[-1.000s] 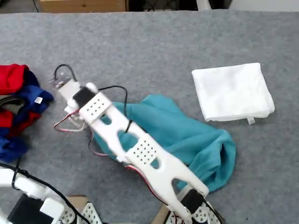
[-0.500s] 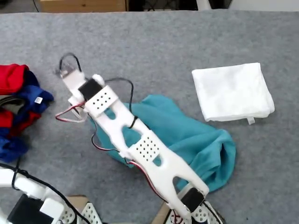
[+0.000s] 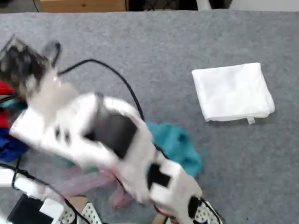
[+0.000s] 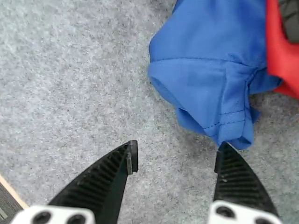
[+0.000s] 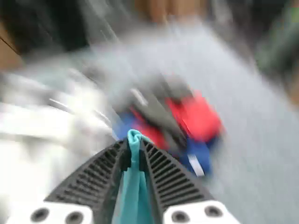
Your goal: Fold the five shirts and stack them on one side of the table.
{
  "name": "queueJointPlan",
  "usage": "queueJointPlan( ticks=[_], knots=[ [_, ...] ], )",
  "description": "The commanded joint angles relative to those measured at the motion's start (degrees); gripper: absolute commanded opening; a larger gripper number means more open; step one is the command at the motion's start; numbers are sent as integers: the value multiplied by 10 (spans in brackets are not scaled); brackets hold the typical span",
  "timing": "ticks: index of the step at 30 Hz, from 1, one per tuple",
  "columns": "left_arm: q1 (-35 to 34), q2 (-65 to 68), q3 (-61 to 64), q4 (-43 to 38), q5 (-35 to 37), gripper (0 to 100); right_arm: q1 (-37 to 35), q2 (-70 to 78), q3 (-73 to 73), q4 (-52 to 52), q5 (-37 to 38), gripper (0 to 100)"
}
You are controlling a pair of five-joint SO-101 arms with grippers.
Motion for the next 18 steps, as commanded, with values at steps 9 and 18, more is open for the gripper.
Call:
queueJointPlan(
  ticks=[9, 18],
  knots=[
    [-4, -4, -17, 4, 2, 281, 138, -142, 89, -24, -5, 13],
    [3, -4, -17, 4, 2, 281, 445, -167, 345, 75, 68, 13]
  ],
)
